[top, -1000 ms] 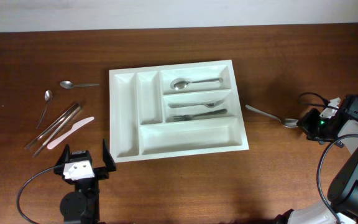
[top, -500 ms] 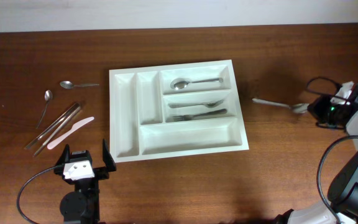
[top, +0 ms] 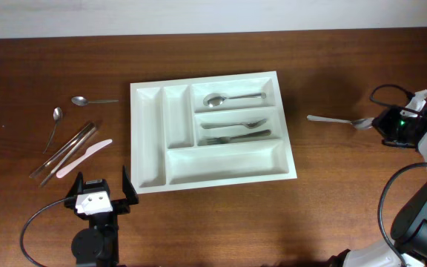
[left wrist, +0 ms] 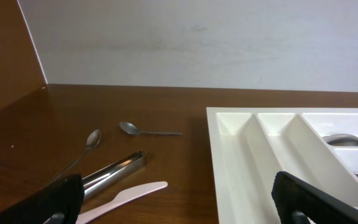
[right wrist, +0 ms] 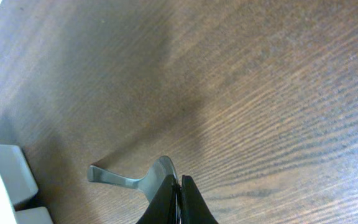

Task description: Pack container

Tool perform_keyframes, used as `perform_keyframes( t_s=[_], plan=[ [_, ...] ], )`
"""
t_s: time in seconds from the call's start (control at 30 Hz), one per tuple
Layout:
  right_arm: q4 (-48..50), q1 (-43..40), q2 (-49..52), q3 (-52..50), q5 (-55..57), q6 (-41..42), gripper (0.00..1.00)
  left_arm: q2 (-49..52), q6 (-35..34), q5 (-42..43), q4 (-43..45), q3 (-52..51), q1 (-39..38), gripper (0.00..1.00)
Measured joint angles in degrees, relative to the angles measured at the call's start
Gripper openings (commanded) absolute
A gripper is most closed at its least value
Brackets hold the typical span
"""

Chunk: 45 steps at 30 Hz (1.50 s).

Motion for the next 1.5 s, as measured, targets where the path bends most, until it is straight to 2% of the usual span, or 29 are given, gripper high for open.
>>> perform_keyframes(
  t_s=[0.27,0.43,0.7,0.93,1.07,1.23,1.37,1.5],
  plan=[
    [-2.4,0.0,0.0,-0.7,3.1,-0.1,0.04,0.0,0.0,0.0,0.0,0.0,0.0,0.99],
    [-2.1,0.0,0.0,-4.9,5.9,0.3,0.04,0.0,0.0,0.0,0.0,0.0,0.0,0.99],
    [2.0,0.0,0.0,-10.7,7.8,4.1,0.04,0.0,0.0,0.0,0.0,0.0,0.0,0.99],
    [3.5,0.0,-0.5,-11.5,7.8,5.1,0.04,0.0,0.0,0.0,0.0,0.0,0.0,0.99],
    [3.3,0.0,-0.5,-11.7,8.4,5.1,0.15,0.0,0.0,0.0,0.0,0.0,0.0,0.99],
    [2.9,0.0,-0.5,-12.6,9.1,4.9,0.20,0.0,0.0,0.0,0.0,0.0,0.0,0.99],
    [2.8,0.0,-0.5,-12.6,9.2,4.9,0.34,0.0,0.0,0.0,0.0,0.0,0.0,0.99],
    [2.8,0.0,-0.5,-12.6,9.4,4.9,0.36,0.0,0.0,0.0,0.0,0.0,0.0,0.99]
  ],
)
